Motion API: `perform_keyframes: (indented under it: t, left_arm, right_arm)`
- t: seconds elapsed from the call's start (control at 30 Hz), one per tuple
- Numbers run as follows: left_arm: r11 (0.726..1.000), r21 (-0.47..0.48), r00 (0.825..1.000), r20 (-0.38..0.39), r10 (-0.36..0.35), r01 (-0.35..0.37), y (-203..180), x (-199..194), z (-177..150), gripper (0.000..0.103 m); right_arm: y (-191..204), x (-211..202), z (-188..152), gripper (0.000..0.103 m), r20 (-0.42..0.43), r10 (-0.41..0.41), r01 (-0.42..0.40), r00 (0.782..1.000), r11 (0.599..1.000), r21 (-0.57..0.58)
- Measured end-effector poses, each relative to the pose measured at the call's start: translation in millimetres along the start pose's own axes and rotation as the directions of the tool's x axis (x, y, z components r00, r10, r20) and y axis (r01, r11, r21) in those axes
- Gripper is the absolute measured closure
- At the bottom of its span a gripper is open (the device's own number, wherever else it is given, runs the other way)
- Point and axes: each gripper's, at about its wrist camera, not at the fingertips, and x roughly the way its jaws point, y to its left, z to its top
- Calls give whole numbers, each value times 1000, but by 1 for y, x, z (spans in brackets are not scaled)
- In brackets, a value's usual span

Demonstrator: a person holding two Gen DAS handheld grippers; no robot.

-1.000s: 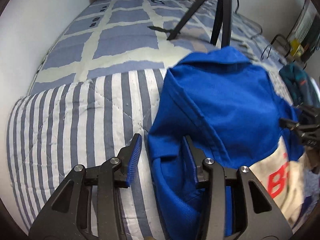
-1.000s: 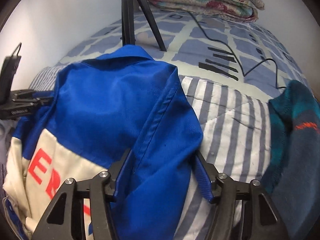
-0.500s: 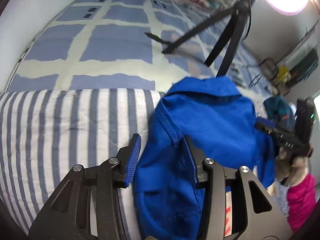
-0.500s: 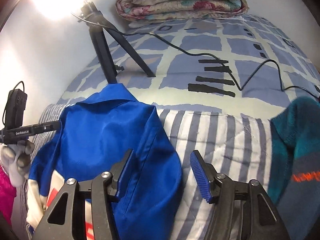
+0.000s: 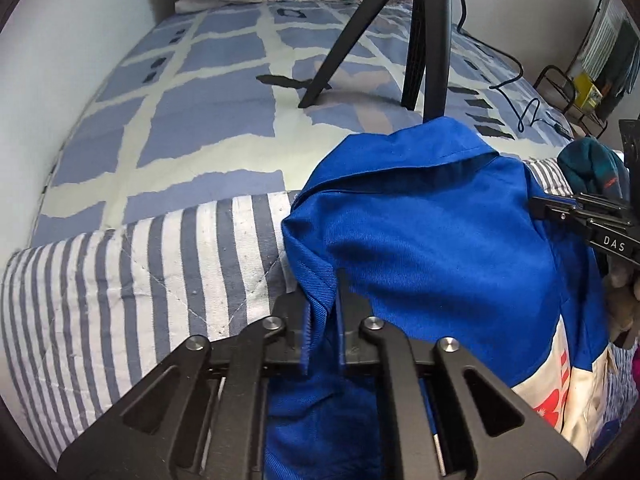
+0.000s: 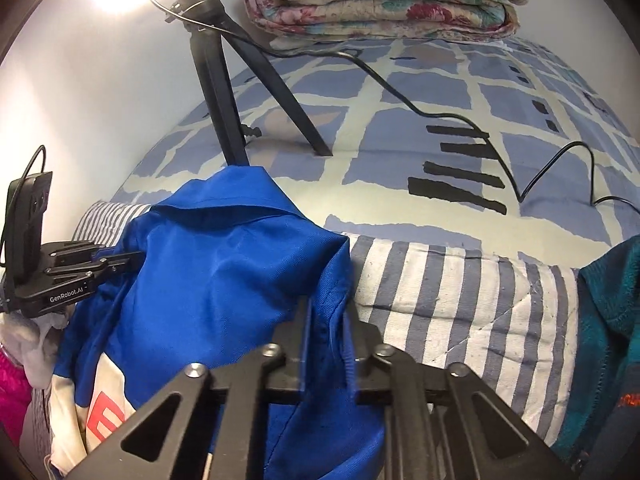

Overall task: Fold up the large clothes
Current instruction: 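Grasp the blue collar with both tools and lift it over the fold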

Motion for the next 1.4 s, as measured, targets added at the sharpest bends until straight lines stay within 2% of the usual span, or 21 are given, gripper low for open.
perform_keyframes:
  t: [0.13,0.4,0.6,0.77,0.87,0.97,1.2,1.4]
  left_arm:
    - [1000,2,999,42,9,-9,-4,-19,-1,100]
    - [999,-5,991,132,-30,31,-14,-77,-8,101]
    - [998,-9,980,192,-57,59,-25,-124,-29,101]
    - [997,3,970,230,-76,77,-39,-172,-55,102]
    - [998,29,966,251,-60,55,-55,-204,-75,102]
    - [997,38,961,263,-79,72,-70,-240,-102,102]
    - [994,64,953,283,-107,92,-106,-318,-169,102]
    - [993,56,958,262,-118,108,-126,-344,-237,102]
  right_arm:
    - [11,-13,1,101,30,-18,19,999,999,-27]
    - [17,-66,0,102,122,32,-32,992,999,-2]
    - [31,-103,-13,102,170,26,-24,985,1000,-16]
    - [41,-150,-33,102,236,28,-27,971,1000,-7]
    - [54,-182,-52,102,259,14,-9,966,1000,-21]
    - [69,-223,-79,102,285,25,-15,958,999,-37]
    - [89,-296,-153,102,265,20,-10,964,999,-38]
    - [106,-328,-223,102,230,7,5,973,999,-48]
